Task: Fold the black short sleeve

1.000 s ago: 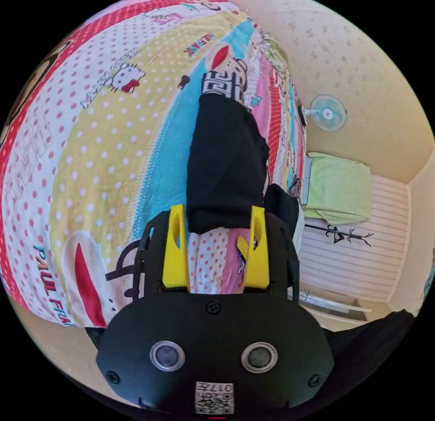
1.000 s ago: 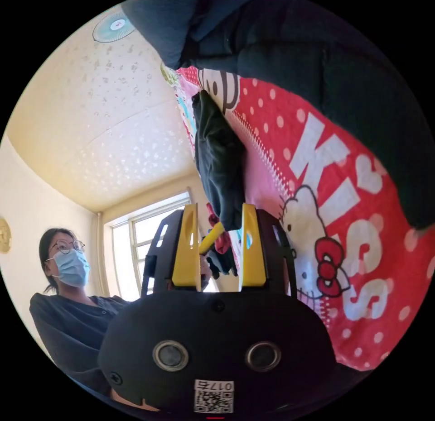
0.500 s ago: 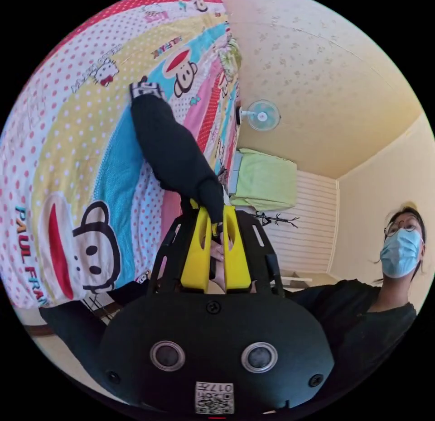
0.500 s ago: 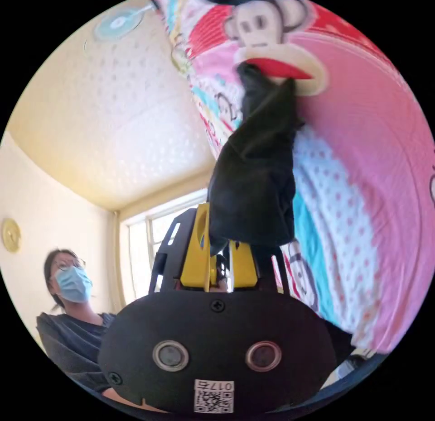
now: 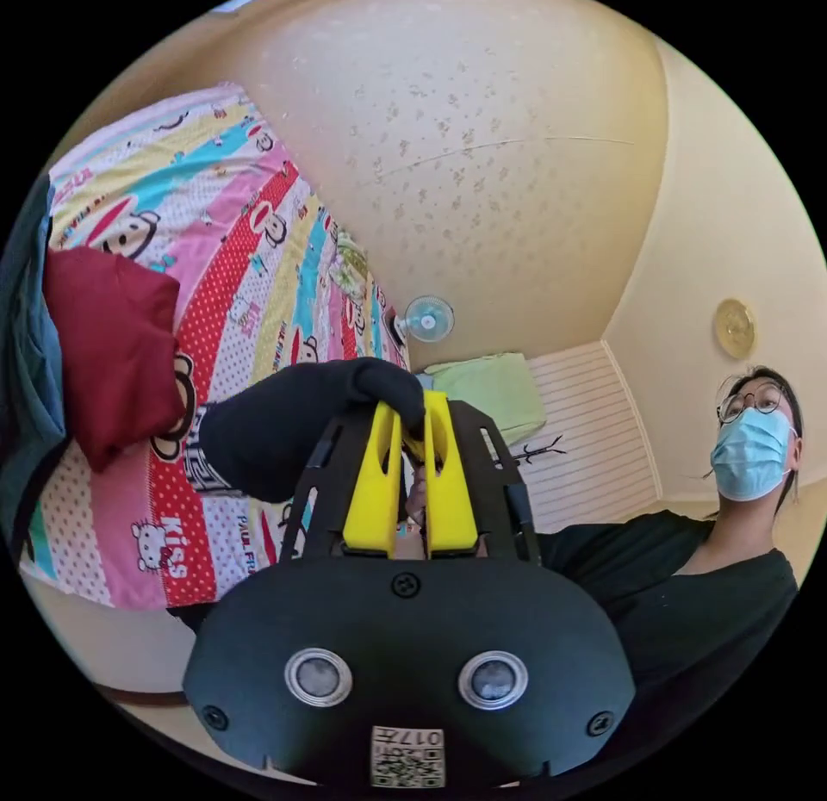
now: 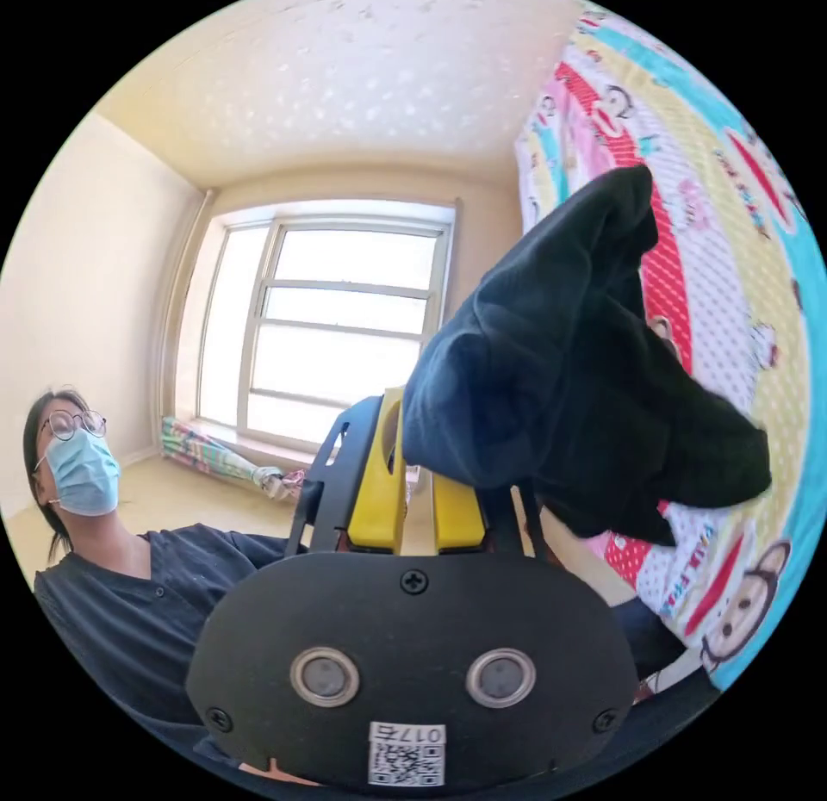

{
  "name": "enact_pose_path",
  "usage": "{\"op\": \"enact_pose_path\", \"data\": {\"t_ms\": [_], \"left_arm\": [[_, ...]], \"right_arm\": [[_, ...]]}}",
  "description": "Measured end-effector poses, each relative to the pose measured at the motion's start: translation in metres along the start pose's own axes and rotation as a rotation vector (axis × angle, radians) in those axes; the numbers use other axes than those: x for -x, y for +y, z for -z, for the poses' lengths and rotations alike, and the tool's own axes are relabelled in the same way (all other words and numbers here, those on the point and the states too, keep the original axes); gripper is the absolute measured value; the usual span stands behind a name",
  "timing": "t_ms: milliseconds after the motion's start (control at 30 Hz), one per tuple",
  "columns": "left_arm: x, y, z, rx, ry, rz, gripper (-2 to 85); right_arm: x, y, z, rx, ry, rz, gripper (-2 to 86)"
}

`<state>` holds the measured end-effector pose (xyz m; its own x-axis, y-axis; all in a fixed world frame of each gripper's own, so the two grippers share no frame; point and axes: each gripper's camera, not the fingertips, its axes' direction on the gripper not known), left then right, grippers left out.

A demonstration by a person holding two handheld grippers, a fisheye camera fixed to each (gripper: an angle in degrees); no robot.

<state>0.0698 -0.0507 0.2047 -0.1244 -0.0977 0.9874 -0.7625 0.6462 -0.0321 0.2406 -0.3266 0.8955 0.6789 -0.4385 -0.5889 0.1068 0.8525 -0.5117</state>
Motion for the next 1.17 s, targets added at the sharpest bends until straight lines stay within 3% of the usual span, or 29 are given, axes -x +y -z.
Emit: {"op": "enact_pose_path", "data": {"t_ms": [167, 267, 333, 433, 567, 767, 933, 1167], "left_arm": [[0.025, -0.012, 0.025, -0.029, -0.208, 0.017, 5.1], [0.082, 0.012, 0.013, -0.002, -0.491, 0.139, 6.6], [0.147, 0.054, -0.003, 0.116, -0.694, 0.323, 8.1], [0.206, 0.126, -0.008, 0.206, -0.661, 0.557, 7.9], [0.219, 0.173, -0.009, 0.26, -0.658, 0.612, 6.7], [0.201, 0.138, -0.056, 0.362, -0.75, 0.416, 5.8], [0.153, 0.08, -0.164, 0.462, -0.79, 0.13, 5.2], [0.087, 0.084, -0.35, 0.634, -0.691, -0.076, 5.2]], "right_arm": [[-0.009, -0.03, -0.09, 0.066, 0.101, -0.017, 0.8], [-0.057, -0.031, -0.141, 0.187, 0.251, -0.068, 3.5], [-0.095, -0.019, -0.159, 0.294, 0.389, -0.129, 5.4], [-0.142, 0.023, -0.149, 0.414, 0.467, -0.255, 6.0], [-0.164, 0.091, -0.073, 0.486, 0.652, -0.345, 2.7], [-0.147, 0.175, 0.061, 0.368, 0.928, -0.511, 0.7], [-0.097, 0.205, 0.119, 0.213, 1.116, -0.452, 0.5], [-0.014, 0.282, 0.193, -0.283, 1.409, -0.342, 0.6]]}}
